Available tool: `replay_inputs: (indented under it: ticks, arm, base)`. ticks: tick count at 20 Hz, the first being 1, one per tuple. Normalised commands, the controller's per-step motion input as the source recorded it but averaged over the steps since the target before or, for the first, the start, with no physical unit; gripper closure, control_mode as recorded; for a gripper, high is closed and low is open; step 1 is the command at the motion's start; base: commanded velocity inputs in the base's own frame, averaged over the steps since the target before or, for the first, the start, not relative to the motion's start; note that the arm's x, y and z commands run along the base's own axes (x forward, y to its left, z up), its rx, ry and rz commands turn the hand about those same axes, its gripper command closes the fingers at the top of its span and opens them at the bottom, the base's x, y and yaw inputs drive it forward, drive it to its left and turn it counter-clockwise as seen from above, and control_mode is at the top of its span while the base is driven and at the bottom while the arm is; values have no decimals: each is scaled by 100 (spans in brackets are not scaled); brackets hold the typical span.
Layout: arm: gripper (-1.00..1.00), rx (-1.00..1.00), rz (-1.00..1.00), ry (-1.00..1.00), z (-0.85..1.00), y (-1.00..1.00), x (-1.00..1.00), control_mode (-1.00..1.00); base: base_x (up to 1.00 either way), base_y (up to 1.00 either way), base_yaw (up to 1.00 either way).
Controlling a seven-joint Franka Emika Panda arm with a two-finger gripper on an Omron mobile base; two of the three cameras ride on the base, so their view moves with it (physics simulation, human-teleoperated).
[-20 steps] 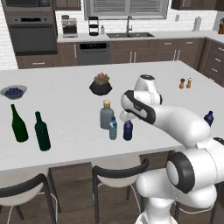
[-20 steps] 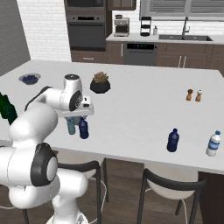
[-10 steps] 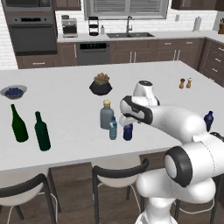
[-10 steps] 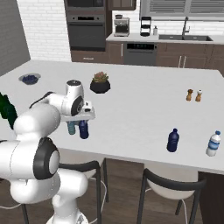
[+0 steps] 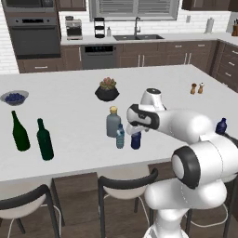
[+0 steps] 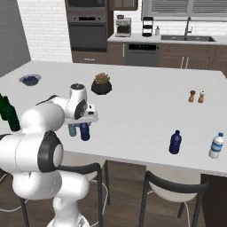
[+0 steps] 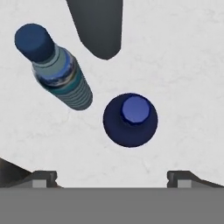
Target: Move the plastic bottles in the middle to the plastics group, and the glass bottles in the middle to the glass group.
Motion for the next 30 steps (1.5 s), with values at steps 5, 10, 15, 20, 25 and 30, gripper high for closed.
replay_inputs:
  ticks: [5, 10, 15, 20, 25, 30]
  arm:
    - [-100, 0, 1, 0, -11, 0, 18, -100]
    - [-100, 0, 1, 0, -19, 0, 27, -100]
    - [-100, 0, 0, 0, -13, 0, 18, -100]
    - [-100, 0, 0, 0, -4, 0, 1, -100]
    - [-100, 0, 0, 0, -7, 0, 0, -100]
    - [-100, 0, 0, 0, -15, 0, 0, -100]
  base:
    - [0, 0, 0]
    - [0, 0, 0]
    - [0, 0, 0]
    - [0, 0, 0]
    - [0, 0, 0]
    - [0, 0, 0]
